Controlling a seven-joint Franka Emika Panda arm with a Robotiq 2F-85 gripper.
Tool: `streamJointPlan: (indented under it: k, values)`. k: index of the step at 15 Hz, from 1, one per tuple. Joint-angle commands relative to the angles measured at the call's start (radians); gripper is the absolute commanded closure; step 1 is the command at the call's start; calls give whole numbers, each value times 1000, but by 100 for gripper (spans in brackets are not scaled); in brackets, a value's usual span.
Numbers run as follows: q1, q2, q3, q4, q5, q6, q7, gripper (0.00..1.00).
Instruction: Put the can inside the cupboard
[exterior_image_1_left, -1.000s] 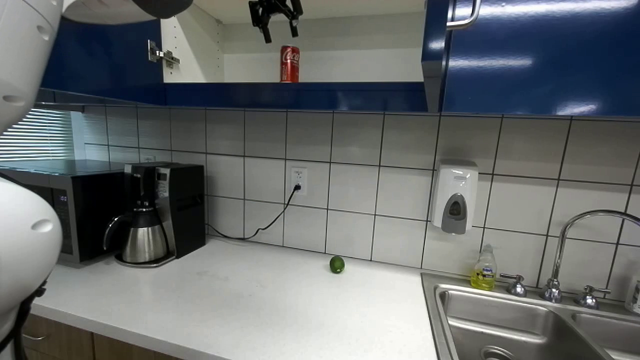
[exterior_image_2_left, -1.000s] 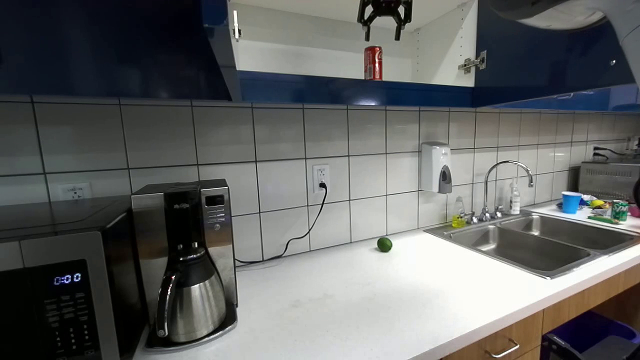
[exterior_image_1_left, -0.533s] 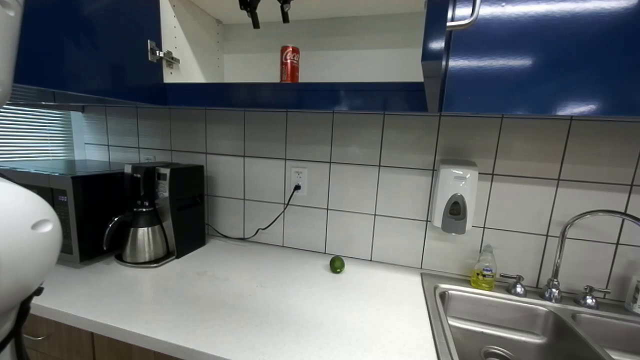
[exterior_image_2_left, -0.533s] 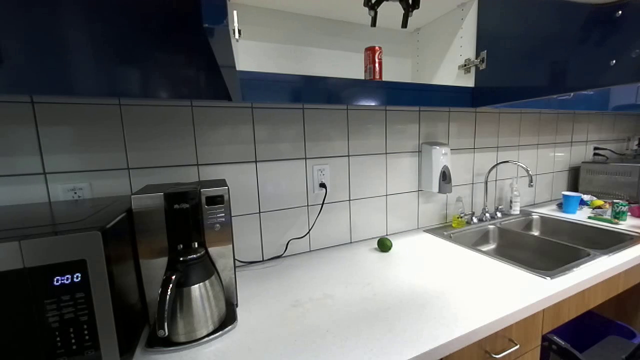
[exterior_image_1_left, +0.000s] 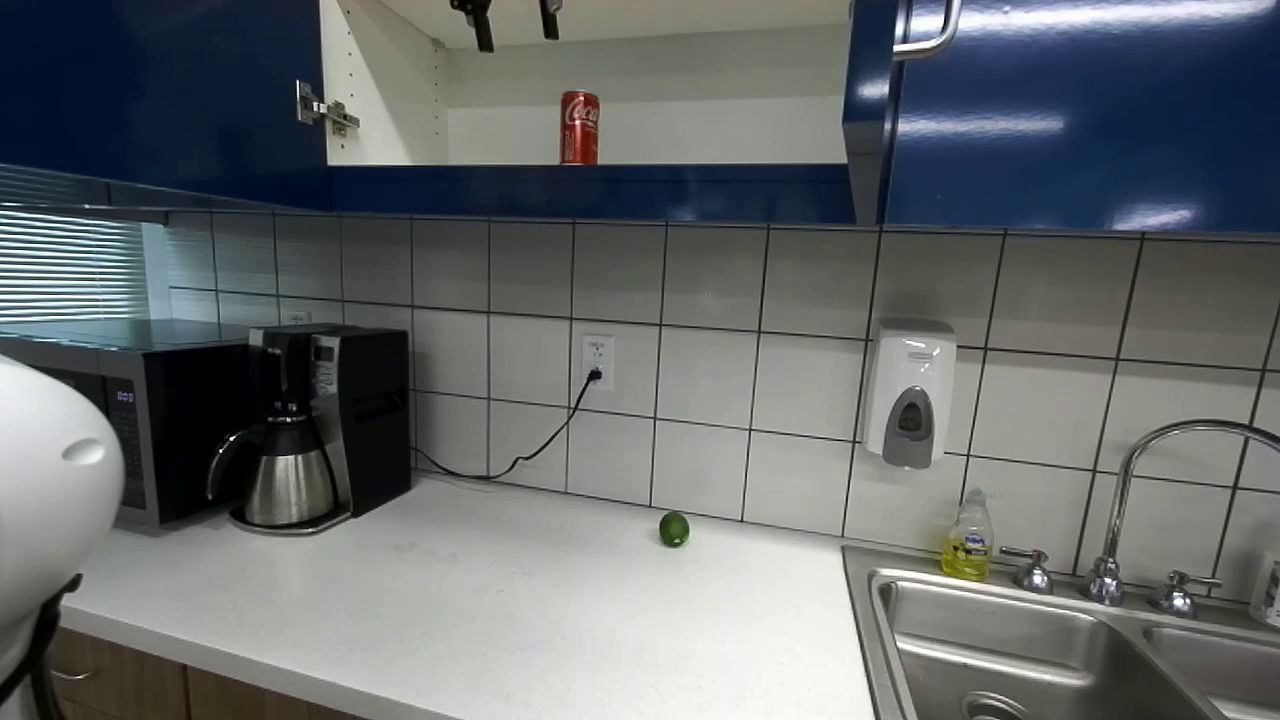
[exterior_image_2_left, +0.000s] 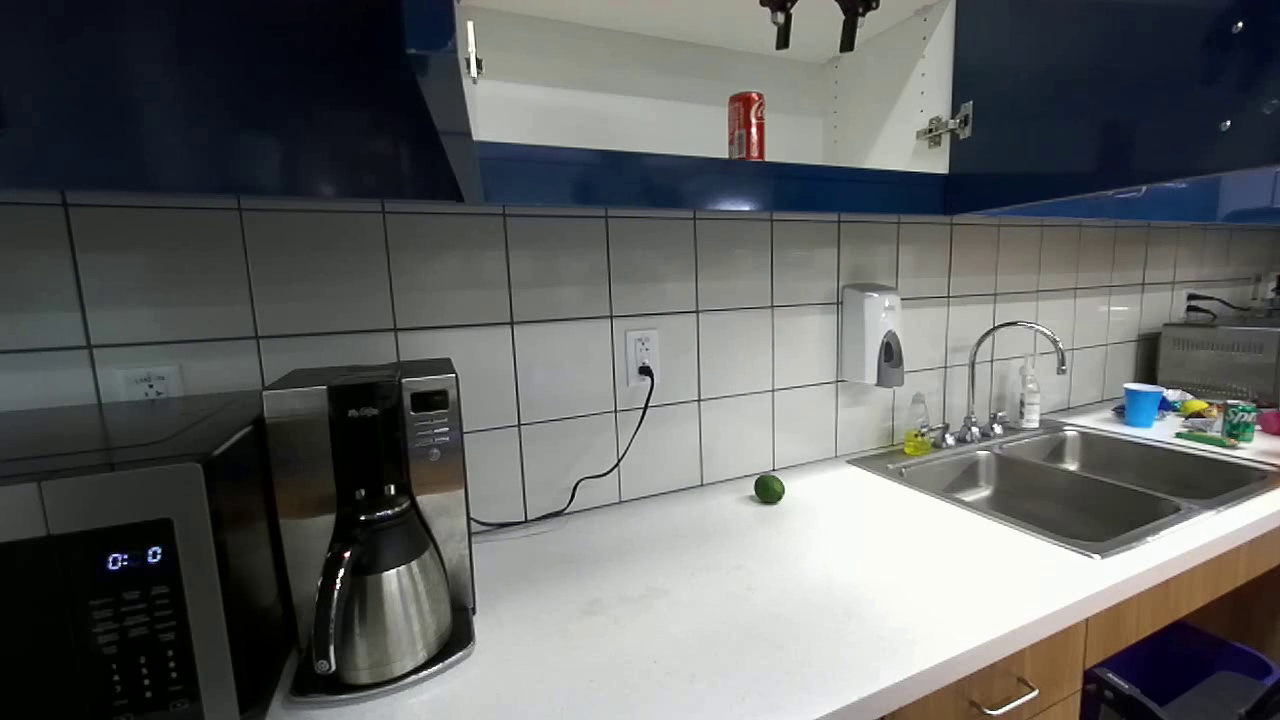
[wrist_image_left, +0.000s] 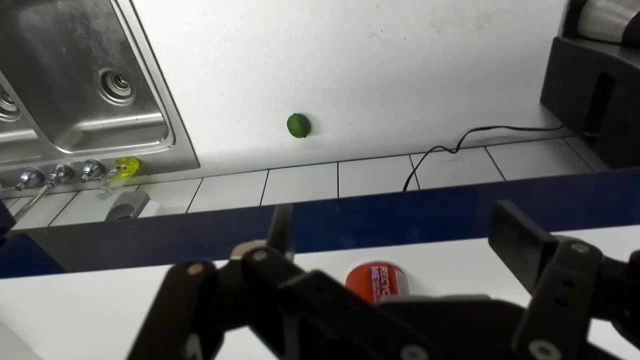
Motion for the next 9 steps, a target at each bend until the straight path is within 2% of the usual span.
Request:
streamJointPlan:
  k: [1,7,9]
  values:
    - [-4,-158,-9,-246,14,60,-19,0]
    - [1,-325,-22,-566,3,157,-26,0]
    - [-25,-367,-3,-675,7,205,-25,0]
